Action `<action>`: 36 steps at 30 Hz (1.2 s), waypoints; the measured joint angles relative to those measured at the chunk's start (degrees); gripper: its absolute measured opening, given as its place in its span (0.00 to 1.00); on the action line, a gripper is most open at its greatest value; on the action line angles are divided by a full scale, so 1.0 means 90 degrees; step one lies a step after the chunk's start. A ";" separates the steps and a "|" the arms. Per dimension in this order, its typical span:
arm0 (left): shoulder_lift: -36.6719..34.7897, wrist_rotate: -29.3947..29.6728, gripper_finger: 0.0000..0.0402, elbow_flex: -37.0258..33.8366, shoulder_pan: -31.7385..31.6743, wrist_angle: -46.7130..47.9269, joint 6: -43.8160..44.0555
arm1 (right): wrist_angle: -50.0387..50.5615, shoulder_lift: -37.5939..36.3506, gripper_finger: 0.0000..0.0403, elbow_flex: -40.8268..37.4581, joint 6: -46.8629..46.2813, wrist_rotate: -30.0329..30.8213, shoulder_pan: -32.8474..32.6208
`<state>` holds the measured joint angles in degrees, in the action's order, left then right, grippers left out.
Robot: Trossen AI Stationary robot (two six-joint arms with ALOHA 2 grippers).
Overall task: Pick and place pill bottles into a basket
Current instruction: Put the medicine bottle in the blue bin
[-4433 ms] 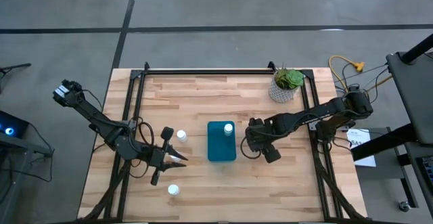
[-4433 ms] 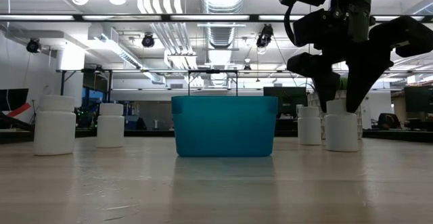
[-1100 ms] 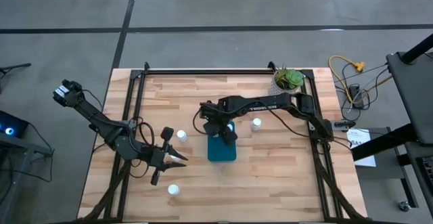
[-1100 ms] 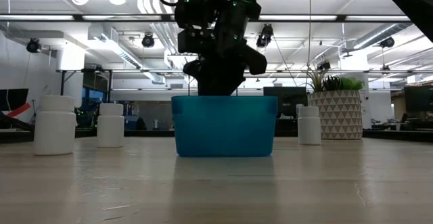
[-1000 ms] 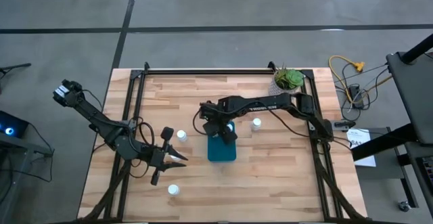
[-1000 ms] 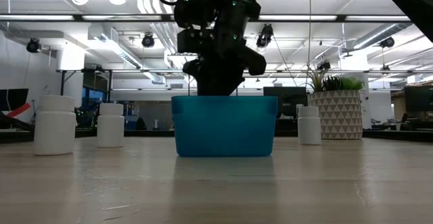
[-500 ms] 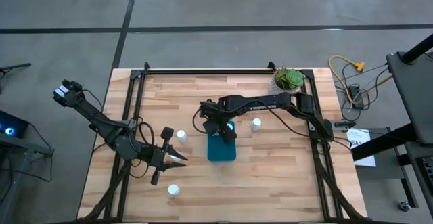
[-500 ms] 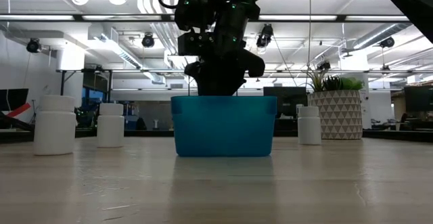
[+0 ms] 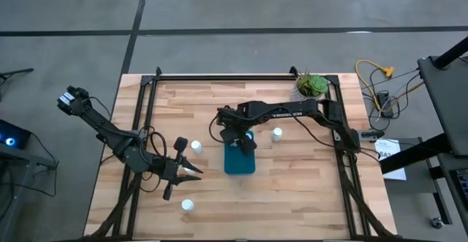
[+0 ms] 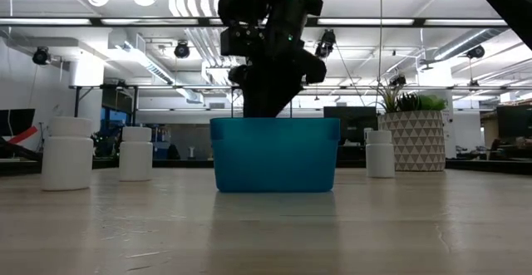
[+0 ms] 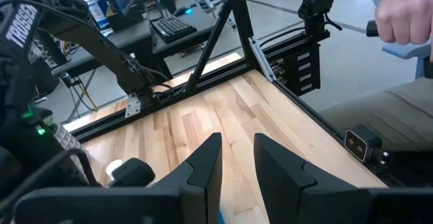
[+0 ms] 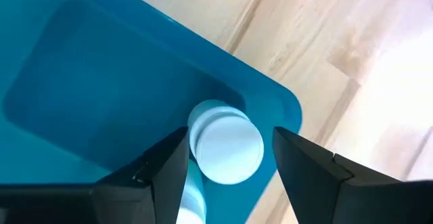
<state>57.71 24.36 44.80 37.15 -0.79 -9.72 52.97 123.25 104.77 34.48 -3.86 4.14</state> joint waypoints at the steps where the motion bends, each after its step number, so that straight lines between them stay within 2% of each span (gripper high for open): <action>1: 0.0000 0.0001 0.17 0.0000 0.0003 0.0001 0.0000 | 0.0013 -0.0041 0.51 0.0000 0.0000 0.0000 0.0000; 9: 0.0000 0.0001 0.17 -0.0002 0.0005 0.0006 0.0000 | 0.0238 -0.0582 0.51 -0.0002 -0.0382 -0.0002 0.0000; 26: 0.0000 0.0002 0.17 -0.0007 -0.0002 0.0031 0.0002 | 0.1731 -0.1424 0.51 -0.0035 -0.1964 -0.0051 0.0000; 36: 0.0000 0.0002 0.17 -0.0007 0.0000 0.0033 0.0002 | 0.2331 -0.1485 0.51 -0.0556 -0.1786 -0.0053 0.0000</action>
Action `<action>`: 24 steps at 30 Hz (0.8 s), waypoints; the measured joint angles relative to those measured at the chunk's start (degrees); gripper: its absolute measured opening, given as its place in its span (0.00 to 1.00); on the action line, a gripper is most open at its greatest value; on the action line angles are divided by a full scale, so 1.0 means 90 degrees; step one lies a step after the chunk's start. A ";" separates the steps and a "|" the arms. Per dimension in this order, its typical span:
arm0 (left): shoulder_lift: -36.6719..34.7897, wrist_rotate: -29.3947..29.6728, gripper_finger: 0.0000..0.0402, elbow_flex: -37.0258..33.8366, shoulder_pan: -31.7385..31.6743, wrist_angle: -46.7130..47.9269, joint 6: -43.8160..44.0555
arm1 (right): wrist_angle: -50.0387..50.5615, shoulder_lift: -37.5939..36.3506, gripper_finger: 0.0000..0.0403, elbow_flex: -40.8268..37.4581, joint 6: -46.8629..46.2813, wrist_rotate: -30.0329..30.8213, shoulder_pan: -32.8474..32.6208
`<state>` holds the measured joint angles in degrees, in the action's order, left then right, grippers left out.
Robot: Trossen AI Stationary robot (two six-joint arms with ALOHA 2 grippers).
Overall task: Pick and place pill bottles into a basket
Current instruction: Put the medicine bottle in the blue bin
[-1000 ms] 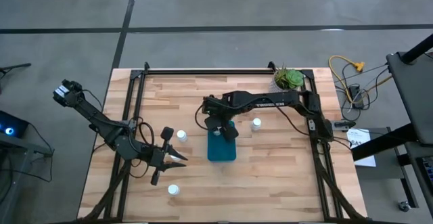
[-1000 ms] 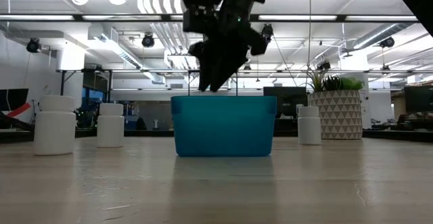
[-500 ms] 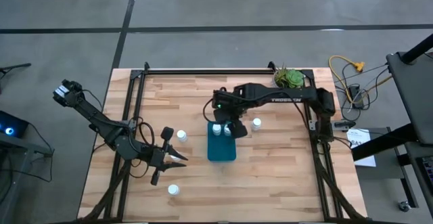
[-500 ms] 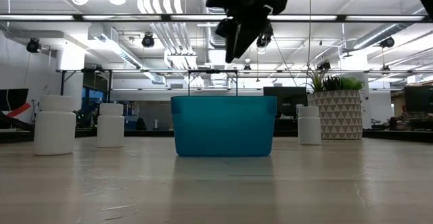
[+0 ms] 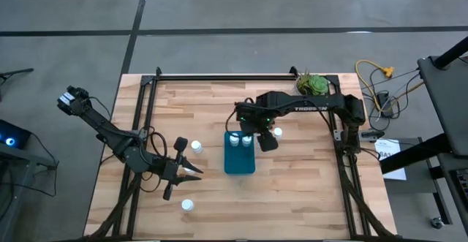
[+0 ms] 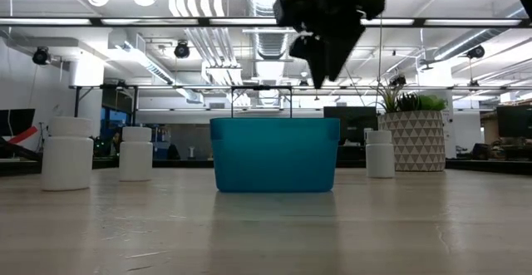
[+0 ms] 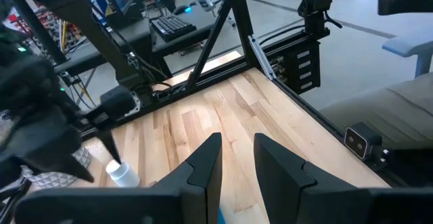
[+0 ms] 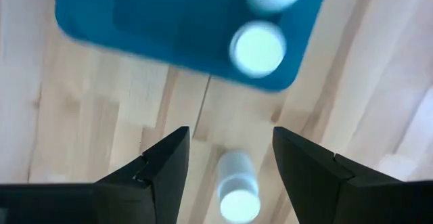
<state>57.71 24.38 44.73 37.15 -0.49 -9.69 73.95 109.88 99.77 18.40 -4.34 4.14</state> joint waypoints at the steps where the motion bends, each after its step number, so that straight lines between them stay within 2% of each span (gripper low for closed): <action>1: 0.0000 -0.0002 0.17 0.0000 0.0000 0.0000 0.0000 | 0.0029 -0.0031 0.51 -0.0104 0.0043 0.0000 0.0002; 7: 0.0000 0.0000 0.17 -0.0002 0.0000 0.0007 0.0002 | -0.0268 -0.0554 0.51 -0.0932 0.0139 0.0004 0.0005; 15: 0.0000 -0.0001 0.17 -0.0002 0.0000 0.0006 0.0000 | -0.1770 -0.1733 0.51 -0.2438 0.0259 0.0002 0.0065; 24: 0.0000 0.0000 0.17 -0.0002 0.0000 -0.0002 0.0000 | -0.2188 -0.2351 0.51 -0.3479 0.0360 0.0184 0.0113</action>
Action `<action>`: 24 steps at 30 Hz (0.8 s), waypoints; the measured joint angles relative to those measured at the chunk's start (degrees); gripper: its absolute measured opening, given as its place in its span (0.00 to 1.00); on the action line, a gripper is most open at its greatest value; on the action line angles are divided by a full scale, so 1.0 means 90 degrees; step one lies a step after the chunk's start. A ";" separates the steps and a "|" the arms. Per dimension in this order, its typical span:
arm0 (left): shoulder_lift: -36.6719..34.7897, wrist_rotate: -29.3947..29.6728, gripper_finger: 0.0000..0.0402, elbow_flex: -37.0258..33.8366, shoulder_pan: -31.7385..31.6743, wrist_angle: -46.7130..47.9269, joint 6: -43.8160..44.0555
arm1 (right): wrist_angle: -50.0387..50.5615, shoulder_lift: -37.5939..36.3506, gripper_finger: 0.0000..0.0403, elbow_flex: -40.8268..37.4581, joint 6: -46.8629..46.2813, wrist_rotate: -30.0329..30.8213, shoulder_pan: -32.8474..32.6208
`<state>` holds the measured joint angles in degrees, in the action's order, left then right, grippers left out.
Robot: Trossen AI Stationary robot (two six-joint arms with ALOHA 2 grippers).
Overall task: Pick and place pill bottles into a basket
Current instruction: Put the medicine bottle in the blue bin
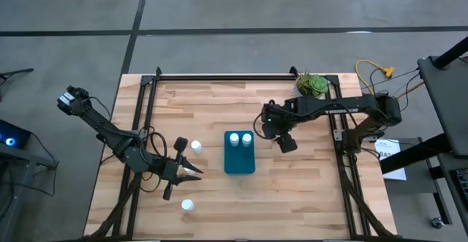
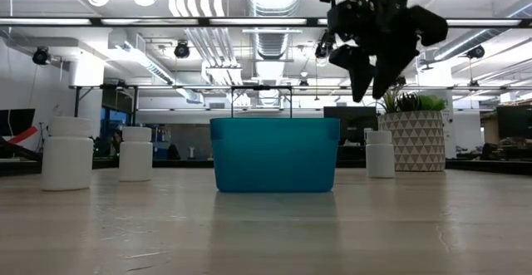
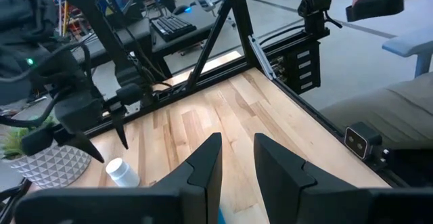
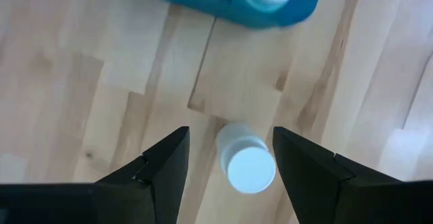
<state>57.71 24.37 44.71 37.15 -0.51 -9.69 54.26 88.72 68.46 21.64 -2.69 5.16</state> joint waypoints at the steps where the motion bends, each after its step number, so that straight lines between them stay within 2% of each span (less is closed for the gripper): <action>1: 0.0000 0.0001 0.17 0.0000 0.0000 0.0000 0.0000 | -0.0063 -0.0009 0.51 -0.0081 0.0004 0.0018 0.0011; 7: 0.0000 0.0001 0.17 0.0000 0.0000 -0.0012 0.0000 | -0.0320 0.0027 0.51 -0.0483 0.0245 0.0398 0.0043; 18: 0.0000 0.0001 0.17 0.0000 0.0000 -0.0007 -0.0004 | -0.0621 -0.0029 0.51 -0.0715 0.0310 0.0438 0.0395; 21: 0.0000 0.0001 0.17 0.0000 0.0000 -0.0007 -0.0005 | -0.0596 -0.0029 0.51 -0.0715 0.0313 0.0334 0.0546; 24: 0.0000 0.0001 0.17 0.0000 0.0000 -0.0007 -0.0005 | -0.0639 -0.0026 0.51 -0.0704 0.0311 -0.0052 0.0684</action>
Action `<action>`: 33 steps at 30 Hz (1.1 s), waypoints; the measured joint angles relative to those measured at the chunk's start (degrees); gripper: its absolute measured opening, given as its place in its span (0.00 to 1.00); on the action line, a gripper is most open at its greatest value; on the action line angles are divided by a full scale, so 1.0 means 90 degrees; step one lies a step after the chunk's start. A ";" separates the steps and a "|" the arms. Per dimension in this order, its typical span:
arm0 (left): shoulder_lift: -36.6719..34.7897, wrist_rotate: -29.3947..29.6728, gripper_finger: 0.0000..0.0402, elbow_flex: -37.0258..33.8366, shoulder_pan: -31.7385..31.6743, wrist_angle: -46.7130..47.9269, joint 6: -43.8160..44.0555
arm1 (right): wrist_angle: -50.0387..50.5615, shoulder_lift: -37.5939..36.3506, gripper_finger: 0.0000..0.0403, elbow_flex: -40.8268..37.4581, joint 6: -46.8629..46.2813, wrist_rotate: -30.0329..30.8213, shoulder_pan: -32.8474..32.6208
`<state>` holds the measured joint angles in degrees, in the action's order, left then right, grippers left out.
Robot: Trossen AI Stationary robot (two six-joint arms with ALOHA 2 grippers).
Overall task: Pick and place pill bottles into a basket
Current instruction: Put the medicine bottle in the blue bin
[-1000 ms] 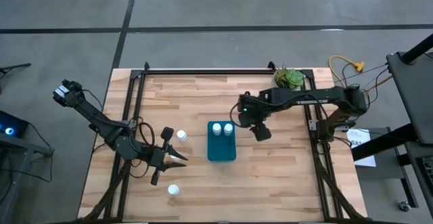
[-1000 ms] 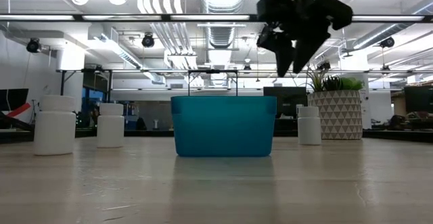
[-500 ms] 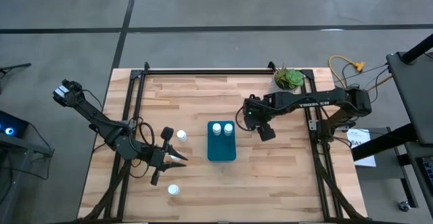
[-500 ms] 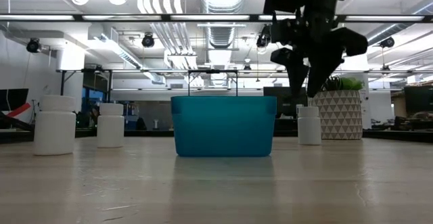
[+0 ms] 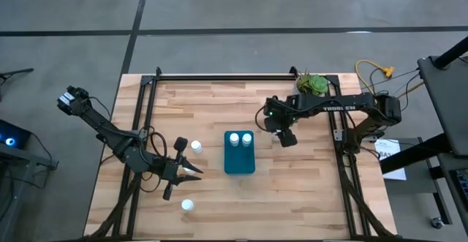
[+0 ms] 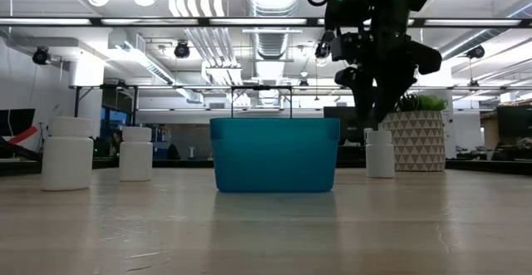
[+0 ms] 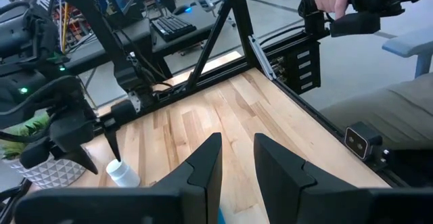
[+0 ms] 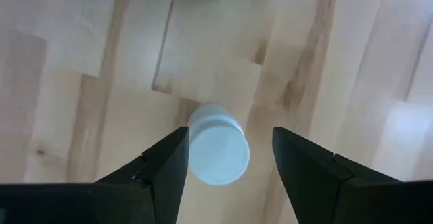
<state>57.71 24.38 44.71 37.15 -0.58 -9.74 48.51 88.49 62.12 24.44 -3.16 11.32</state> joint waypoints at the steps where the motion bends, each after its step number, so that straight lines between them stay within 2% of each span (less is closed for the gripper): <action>1: 0.0000 0.0000 0.17 0.0000 0.0000 0.0000 0.0000 | -0.0008 0.0000 0.51 -0.0003 0.0001 -0.0074 0.0030; 29: 0.0001 0.0000 0.17 0.0000 -0.0002 0.0000 0.0000 | -0.0806 0.0012 0.51 -0.0800 -0.0172 -0.0204 0.0123; 33: 0.0002 0.0000 0.17 0.0000 -0.0002 0.0000 0.0000 | -0.0795 0.0012 0.47 -0.0840 -0.0172 -0.0204 0.0123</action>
<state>57.74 24.38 44.71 37.12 -0.58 -9.74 41.35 88.60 54.56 22.90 -4.99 12.43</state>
